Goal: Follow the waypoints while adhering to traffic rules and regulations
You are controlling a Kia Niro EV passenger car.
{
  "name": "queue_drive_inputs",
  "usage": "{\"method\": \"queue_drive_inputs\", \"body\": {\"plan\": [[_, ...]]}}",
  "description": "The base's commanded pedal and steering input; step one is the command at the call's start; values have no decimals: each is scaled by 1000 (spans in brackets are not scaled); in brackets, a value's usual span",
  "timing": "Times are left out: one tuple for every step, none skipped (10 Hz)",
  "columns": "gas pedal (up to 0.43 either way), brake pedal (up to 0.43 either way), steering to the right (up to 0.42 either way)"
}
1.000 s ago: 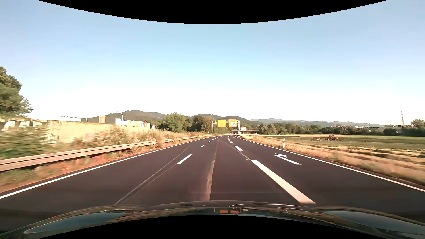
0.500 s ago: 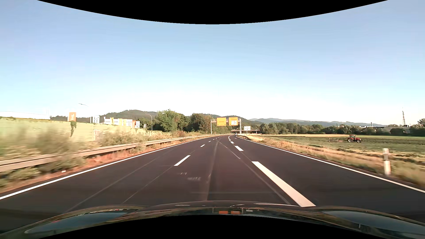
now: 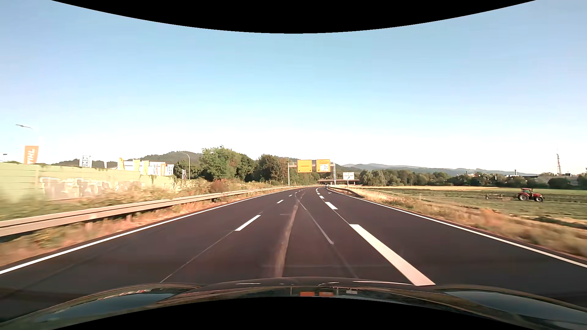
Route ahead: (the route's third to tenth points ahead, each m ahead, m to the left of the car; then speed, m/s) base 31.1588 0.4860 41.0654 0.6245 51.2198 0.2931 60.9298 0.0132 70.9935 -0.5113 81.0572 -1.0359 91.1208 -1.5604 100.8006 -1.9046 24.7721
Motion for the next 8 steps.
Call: {"method": "queue_drive_inputs", "body": {"plan": [[209,0,3],[209,0,3],[209,0,3],[209,0,3],[209,0,4],[209,0,4],[209,0,4],[209,0,5]]}}
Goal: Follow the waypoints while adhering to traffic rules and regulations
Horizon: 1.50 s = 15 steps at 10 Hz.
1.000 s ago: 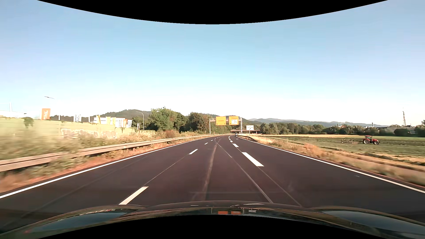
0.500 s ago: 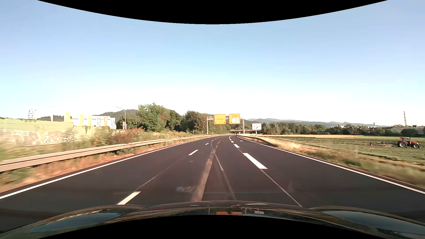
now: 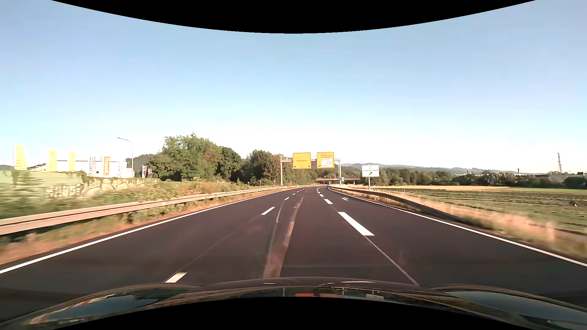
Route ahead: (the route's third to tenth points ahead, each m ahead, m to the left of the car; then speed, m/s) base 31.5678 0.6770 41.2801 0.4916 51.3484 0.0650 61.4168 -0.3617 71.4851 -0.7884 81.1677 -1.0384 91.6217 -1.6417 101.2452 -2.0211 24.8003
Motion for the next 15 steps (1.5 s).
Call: {"method": "queue_drive_inputs", "body": {"plan": [[209,0,5],[209,0,5],[209,0,6],[209,0,6],[209,0,6],[209,0,6],[209,0,6],[209,0,6],[209,0,6],[209,0,6],[209,0,6],[209,0,6],[209,0,6],[209,0,6],[209,0,5]]}}
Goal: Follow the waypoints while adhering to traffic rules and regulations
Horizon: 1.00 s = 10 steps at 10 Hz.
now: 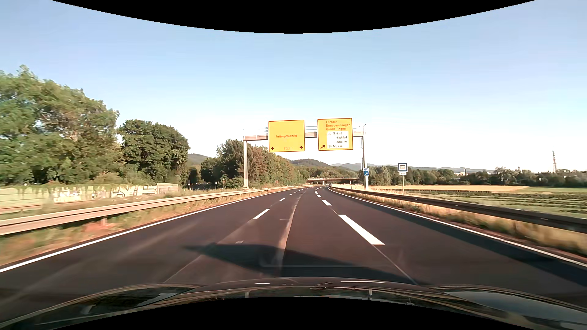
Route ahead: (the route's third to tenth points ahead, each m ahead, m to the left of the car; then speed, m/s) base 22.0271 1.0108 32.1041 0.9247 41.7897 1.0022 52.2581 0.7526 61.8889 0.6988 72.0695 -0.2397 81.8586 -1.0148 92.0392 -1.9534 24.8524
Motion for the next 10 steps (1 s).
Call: {"method": "queue_drive_inputs", "body": {"plan": [[209,0,4],[209,0,4],[209,0,3],[209,0,3],[209,0,3],[209,0,3],[209,0,3],[209,0,3],[209,0,3],[209,0,3]]}}
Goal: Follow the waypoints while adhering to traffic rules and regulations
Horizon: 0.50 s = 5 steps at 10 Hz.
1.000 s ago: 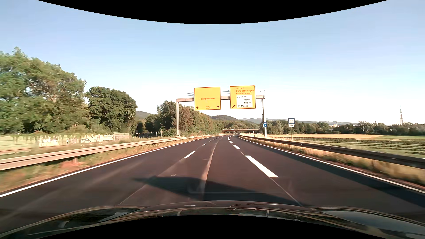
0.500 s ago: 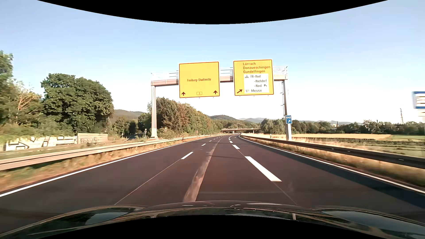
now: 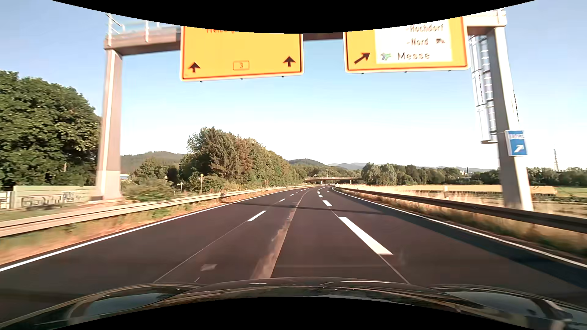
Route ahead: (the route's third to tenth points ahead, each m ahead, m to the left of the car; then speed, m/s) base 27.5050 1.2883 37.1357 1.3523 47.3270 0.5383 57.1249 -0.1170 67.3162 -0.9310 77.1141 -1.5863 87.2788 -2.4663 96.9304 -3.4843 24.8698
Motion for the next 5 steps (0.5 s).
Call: {"method": "queue_drive_inputs", "body": {"plan": [[209,0,3],[209,0,3],[209,0,4],[209,0,4],[209,0,5]]}}
